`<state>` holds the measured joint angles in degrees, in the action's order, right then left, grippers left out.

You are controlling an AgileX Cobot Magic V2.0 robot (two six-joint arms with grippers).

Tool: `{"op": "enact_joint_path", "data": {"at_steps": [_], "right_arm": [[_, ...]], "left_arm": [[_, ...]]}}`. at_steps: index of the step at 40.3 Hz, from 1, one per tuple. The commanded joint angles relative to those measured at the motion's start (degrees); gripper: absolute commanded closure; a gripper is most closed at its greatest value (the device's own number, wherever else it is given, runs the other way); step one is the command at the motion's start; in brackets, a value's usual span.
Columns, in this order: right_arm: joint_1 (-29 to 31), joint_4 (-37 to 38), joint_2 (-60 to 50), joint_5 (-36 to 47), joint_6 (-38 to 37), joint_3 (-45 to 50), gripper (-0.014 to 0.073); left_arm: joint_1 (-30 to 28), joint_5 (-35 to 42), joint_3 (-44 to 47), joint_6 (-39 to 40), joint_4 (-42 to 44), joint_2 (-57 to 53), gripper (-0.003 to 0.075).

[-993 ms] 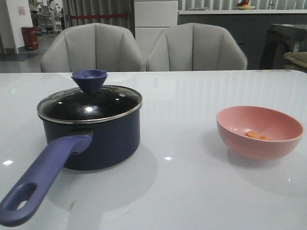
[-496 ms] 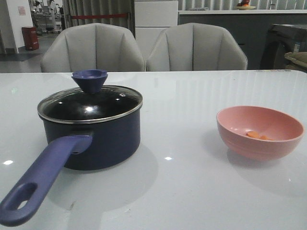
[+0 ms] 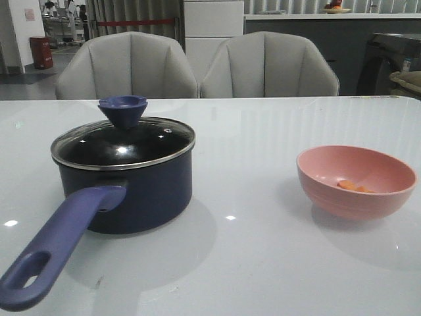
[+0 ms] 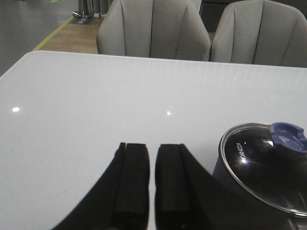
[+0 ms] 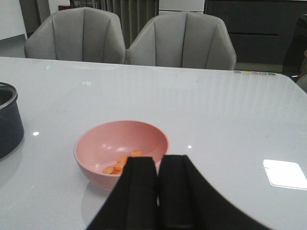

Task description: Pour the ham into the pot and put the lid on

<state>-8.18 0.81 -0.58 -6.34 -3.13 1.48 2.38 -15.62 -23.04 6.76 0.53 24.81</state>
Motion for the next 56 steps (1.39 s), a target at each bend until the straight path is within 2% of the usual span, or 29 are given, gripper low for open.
{"op": "enact_joint_path", "data": {"at_steps": [1,20,24,33,36,47,53,56], "right_arm": [[0.4,0.6,-1.1,4.3,0.2,0.6,0.0442],[0.4,0.6,-1.1,4.3,0.2,0.6,0.0442],[0.4,0.6,-1.1,4.3,0.2,0.6,0.0442],[0.4,0.6,-1.1,4.3,0.2,0.6,0.0442],[0.4,0.6,-1.1,4.3,0.2,0.6,0.0442],[0.4,0.6,-1.1,4.3,0.2,0.6,0.0442],[0.4,0.6,-1.1,4.3,0.2,0.6,0.0442],[0.4,0.6,-1.1,4.3,0.2,0.6,0.0442]], "left_arm": [[0.0,3.8,-2.1,0.4,-0.5,1.0,0.0577],[0.0,4.1,-2.1,0.4,-0.5,1.1,0.0557],[0.0,4.2,-2.1,0.4,-0.5,1.1,0.049],[0.0,4.2,-2.1,0.4,-0.5,1.1,0.02],[0.0,4.3,-2.1,0.4,-0.5,1.1,0.0151],[0.0,4.8,-2.1,0.4,-2.2,1.1,0.0201],[0.0,2.0,-3.9,0.4,-3.5,1.4,0.019],[0.0,-1.3,-6.3,0.2,-3.4,2.0,0.0158]]}}
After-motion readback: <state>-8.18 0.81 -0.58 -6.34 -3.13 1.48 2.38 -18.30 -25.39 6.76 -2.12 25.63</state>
